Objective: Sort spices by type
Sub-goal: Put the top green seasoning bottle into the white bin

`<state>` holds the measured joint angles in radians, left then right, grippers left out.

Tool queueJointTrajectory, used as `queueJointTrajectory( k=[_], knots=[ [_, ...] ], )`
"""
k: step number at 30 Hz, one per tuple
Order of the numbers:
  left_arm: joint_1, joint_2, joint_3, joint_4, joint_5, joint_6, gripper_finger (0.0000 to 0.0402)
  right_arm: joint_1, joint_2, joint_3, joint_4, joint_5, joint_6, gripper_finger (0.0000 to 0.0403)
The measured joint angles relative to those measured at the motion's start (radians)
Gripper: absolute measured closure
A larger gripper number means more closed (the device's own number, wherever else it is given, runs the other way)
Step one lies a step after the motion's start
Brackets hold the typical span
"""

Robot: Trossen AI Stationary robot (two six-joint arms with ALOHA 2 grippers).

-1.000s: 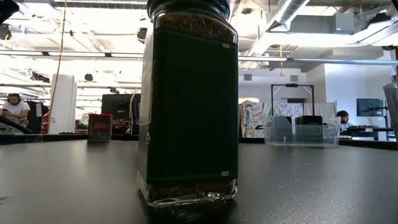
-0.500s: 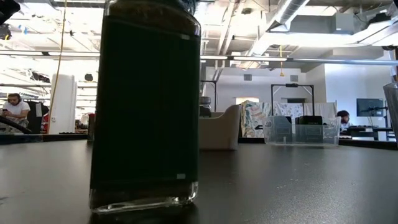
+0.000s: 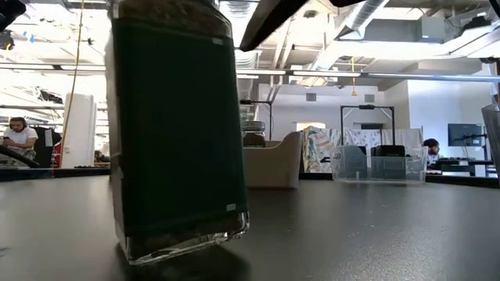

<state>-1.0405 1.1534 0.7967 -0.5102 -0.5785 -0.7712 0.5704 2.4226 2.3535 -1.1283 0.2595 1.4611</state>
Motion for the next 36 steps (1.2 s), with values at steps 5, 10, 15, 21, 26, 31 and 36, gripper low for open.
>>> queueJointTrajectory(
  k=[5, 10, 15, 21, 26, 31, 36],
  knots=[
    [0.0, 0.0, 0.0, 0.002, 0.0, -0.001, 0.0171, -0.01, -0.008, 0.0, -0.03, 0.0, -0.061, 0.0101],
    [0.0, 0.0, 0.0, 0.005, 0.0, -0.002, 0.0171, -0.022, -0.01, 0.0, -0.053, 0.0, -0.154, 0.0101],
    [0.0, 0.0, 0.0, 0.005, 0.001, -0.009, 0.0171, -0.028, -0.014, 0.004, -0.063, 0.0, -0.192, 0.0101],
    [0.0, 0.0, 0.0, 0.008, 0.023, -0.011, 0.0171, -0.028, -0.044, 0.0, -0.084, 0.001, -0.253, 0.0101],
    [0.0, 0.0, 0.0, 0.008, 0.023, -0.023, 0.0171, -0.03, -0.075, -0.001, -0.096, 0.003, -0.313, 0.0101],
    [0.0, 0.0, 0.0, 0.008, 0.023, -0.029, 0.0171, -0.028, -0.101, -0.001, -0.121, 0.003, -0.358, 0.0101],
    [0.0, 0.0, 0.0, 0.008, 0.022, -0.037, 0.0171, -0.019, -0.106, 0.0, -0.149, 0.001, -0.223, 0.0101]
  ],
)
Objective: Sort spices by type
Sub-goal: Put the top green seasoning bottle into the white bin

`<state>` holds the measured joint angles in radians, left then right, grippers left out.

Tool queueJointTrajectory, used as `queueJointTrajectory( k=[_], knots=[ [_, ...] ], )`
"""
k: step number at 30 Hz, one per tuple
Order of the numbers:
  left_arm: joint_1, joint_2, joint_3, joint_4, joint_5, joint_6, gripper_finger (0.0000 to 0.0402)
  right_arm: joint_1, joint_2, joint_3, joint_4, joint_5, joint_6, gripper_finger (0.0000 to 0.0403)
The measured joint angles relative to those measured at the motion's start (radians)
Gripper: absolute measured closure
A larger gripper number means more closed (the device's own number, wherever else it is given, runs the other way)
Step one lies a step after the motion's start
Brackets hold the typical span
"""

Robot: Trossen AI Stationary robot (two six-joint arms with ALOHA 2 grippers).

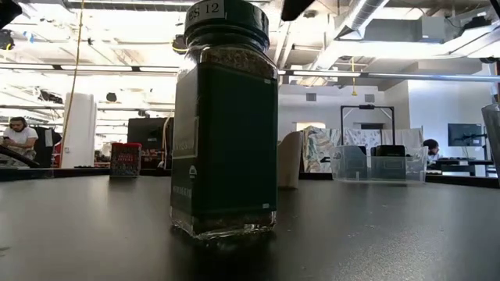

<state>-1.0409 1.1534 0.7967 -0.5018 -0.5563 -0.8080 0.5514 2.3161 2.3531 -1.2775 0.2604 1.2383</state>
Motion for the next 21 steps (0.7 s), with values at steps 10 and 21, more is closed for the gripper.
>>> queueJointTrajectory(
  k=[10, 21],
  knots=[
    [0.0, 0.0, 0.0, -0.002, -0.002, 0.003, 0.0171, 0.034, 0.0, 0.001, -0.032, -0.007, -0.003, 0.0101],
    [0.0, 0.0, 0.0, -0.002, -0.003, 0.003, 0.0171, 0.095, -0.002, -0.006, -0.141, -0.003, 0.134, 0.0081]
  ],
)
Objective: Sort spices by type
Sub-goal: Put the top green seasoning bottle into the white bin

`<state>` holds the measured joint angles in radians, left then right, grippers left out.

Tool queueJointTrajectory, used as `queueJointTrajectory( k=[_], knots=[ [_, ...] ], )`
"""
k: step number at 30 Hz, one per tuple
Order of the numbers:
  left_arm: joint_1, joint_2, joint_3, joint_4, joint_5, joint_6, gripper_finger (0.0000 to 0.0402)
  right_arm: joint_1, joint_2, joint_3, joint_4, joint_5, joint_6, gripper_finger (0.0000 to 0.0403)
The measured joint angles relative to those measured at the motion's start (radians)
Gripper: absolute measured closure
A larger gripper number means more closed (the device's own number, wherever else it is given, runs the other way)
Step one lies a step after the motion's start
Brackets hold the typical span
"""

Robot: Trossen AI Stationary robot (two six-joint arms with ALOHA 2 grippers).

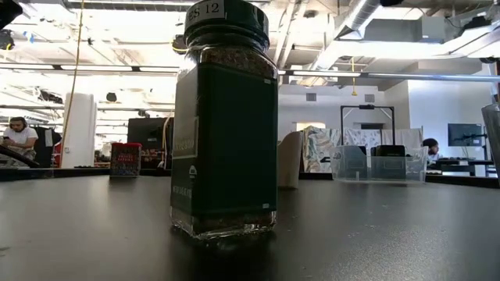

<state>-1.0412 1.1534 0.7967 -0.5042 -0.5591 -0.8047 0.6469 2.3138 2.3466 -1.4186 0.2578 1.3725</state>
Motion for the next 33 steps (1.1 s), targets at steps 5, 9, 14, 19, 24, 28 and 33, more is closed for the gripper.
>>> queueJointTrajectory(
  k=[5, 9, 14, 19, 24, 28, 33],
  knots=[
    [0.0, 0.0, 0.0, -0.001, 0.0, -0.001, 0.0171, 0.008, 0.0, 0.0, 0.003, 0.003, 0.016, 0.0039],
    [0.0, 0.0, 0.0, -0.001, 0.0, -0.002, 0.0171, 0.015, 0.0, 0.0, 0.024, 0.032, 0.077, 0.0009],
    [0.0, 0.0, 0.0, -0.001, 0.0, -0.003, 0.0171, 0.034, 0.0, 0.0, 0.027, 0.085, 0.162, 0.001],
    [0.0, 0.0, 0.0, -0.001, 0.0, -0.003, 0.0171, 0.06, 0.001, -0.017, 0.091, 0.083, 0.15, 0.0014],
    [0.0, 0.0, 0.0, -0.002, 0.0, 0.006, 0.0171, 0.068, 0.049, -0.016, 0.201, 0.104, 0.013, 0.0015],
    [0.0, 0.0, 0.0, -0.001, 0.0, 0.015, 0.0171, 0.052, 0.093, -0.018, 0.23, 0.096, -0.016, 0.0015],
    [0.0, 0.0, 0.0, 0.0, 0.0, 0.015, 0.0171, 0.026, 0.101, -0.017, 0.23, 0.102, 0.012, 0.0015]
  ],
)
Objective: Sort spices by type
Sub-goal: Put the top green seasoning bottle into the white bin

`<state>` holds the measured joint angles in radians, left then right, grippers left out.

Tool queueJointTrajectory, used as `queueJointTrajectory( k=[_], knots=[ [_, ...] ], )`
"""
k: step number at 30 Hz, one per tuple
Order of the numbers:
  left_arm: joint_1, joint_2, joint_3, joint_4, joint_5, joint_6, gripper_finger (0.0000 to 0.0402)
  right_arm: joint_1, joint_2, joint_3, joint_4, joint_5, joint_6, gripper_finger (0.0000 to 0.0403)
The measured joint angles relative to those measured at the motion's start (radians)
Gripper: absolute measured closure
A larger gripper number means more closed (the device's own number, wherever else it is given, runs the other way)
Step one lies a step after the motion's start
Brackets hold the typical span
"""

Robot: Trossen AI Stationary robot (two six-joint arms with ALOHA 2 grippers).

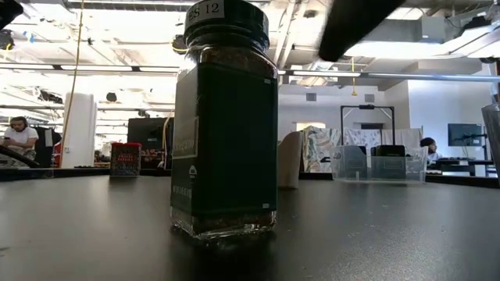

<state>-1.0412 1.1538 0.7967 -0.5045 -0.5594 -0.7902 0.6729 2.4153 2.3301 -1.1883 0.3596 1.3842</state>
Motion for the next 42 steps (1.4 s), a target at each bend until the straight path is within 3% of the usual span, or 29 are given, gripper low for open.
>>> queueJointTrajectory(
  k=[19, 35, 42],
  knots=[
    [0.0, 0.0, 0.0, -0.003, 0.0, -0.015, 0.0171, -0.081, 0.043, -0.001, 0.026, 0.08, 0.003, 0.0023],
    [0.0, 0.0, 0.0, -0.007, 0.0, 0.026, 0.0171, -0.099, 0.039, 0.001, 0.012, 0.058, -0.055, 0.0172],
    [0.0, 0.0, 0.0, -0.009, 0.0, 0.027, 0.0171, -0.12, 0.037, 0.003, 0.016, 0.016, -0.197, 0.0181]
  ],
)
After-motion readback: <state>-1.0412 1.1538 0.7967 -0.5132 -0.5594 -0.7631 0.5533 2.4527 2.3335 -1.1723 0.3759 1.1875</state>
